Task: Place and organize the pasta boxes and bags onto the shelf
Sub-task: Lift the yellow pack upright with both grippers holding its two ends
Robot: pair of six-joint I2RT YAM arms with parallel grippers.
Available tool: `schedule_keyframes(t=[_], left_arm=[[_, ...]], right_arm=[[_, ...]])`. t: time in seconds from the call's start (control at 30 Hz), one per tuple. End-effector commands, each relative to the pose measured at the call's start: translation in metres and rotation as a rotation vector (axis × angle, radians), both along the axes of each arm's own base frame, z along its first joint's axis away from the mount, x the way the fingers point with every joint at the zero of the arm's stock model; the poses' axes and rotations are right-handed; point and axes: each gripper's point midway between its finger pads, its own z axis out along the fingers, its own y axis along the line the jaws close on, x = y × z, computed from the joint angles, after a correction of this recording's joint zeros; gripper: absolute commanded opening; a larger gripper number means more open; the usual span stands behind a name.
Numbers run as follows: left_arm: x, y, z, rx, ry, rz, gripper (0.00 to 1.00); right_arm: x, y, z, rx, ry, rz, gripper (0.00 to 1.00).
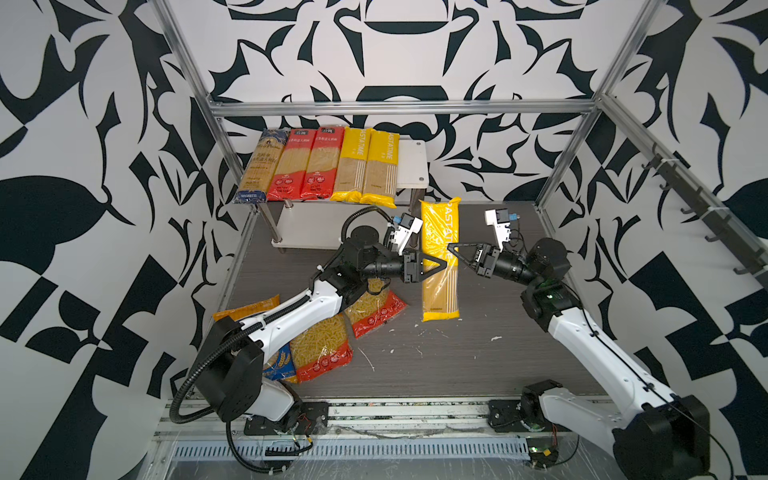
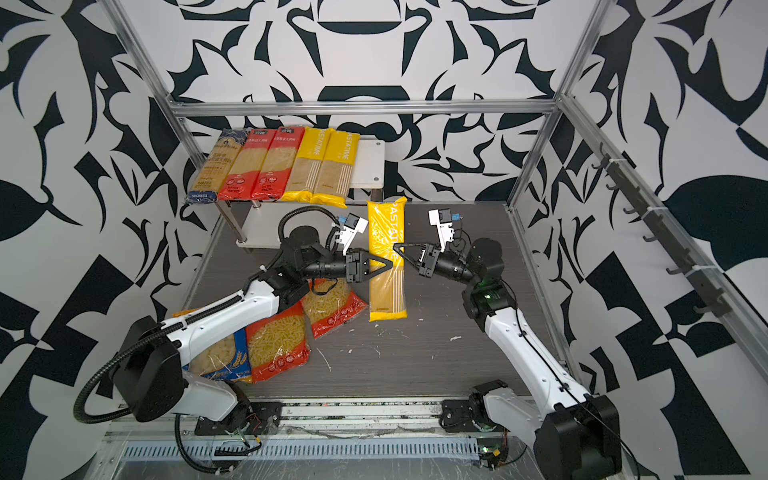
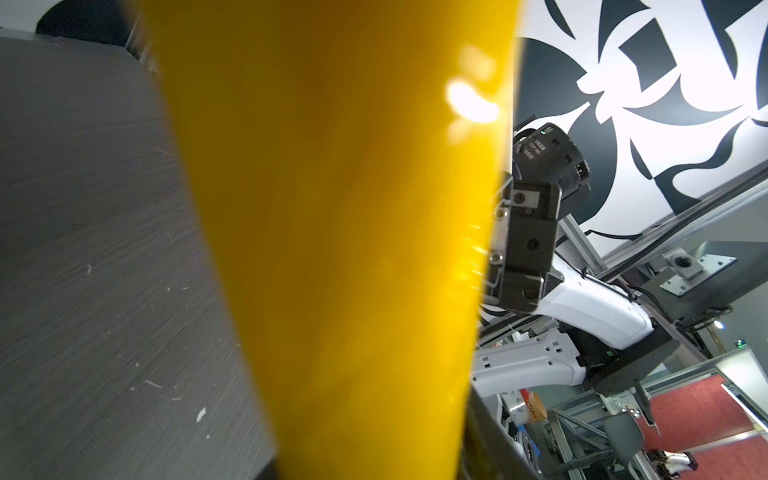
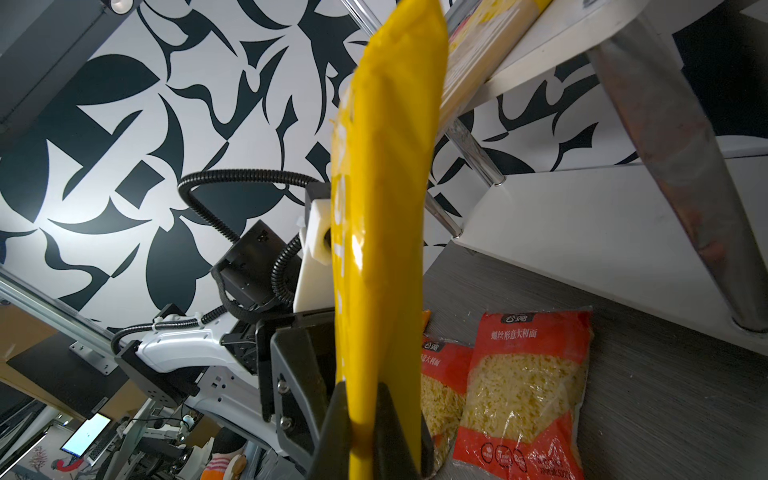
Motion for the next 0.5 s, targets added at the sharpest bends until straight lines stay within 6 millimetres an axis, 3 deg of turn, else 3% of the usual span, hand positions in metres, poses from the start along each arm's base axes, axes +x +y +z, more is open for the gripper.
schedule_keyframes(t=[0.0, 0.1, 0.17, 0.4, 0.47], left_arm=[[0.001, -0.006, 0.008, -0.024, 0.016, -0.03, 0.3], [0.002, -0.006, 0.015, -0.041, 0.029, -0.02, 0.22], [0.003, -0.005, 0.02, -0.047, 0.03, -0.005, 0.18], [0.017, 0.008, 0.041, -0.054, 0.036, 0.096, 0.08], [0.024, 0.014, 0.046, -0.062, 0.042, 0.138, 0.07]], right_arm=[[-0.023, 0.0, 0.049, 0.049, -0.167, 0.039, 0.0], [-0.02, 0.0, 0.038, 0.041, -0.125, 0.029, 0.13], [-0.018, -0.001, 0.026, 0.025, -0.083, 0.022, 0.27], [-0.019, -0.013, -0.037, -0.045, 0.07, -0.051, 0.62], [-0.021, -0.014, -0.054, -0.049, 0.136, -0.055, 0.67]])
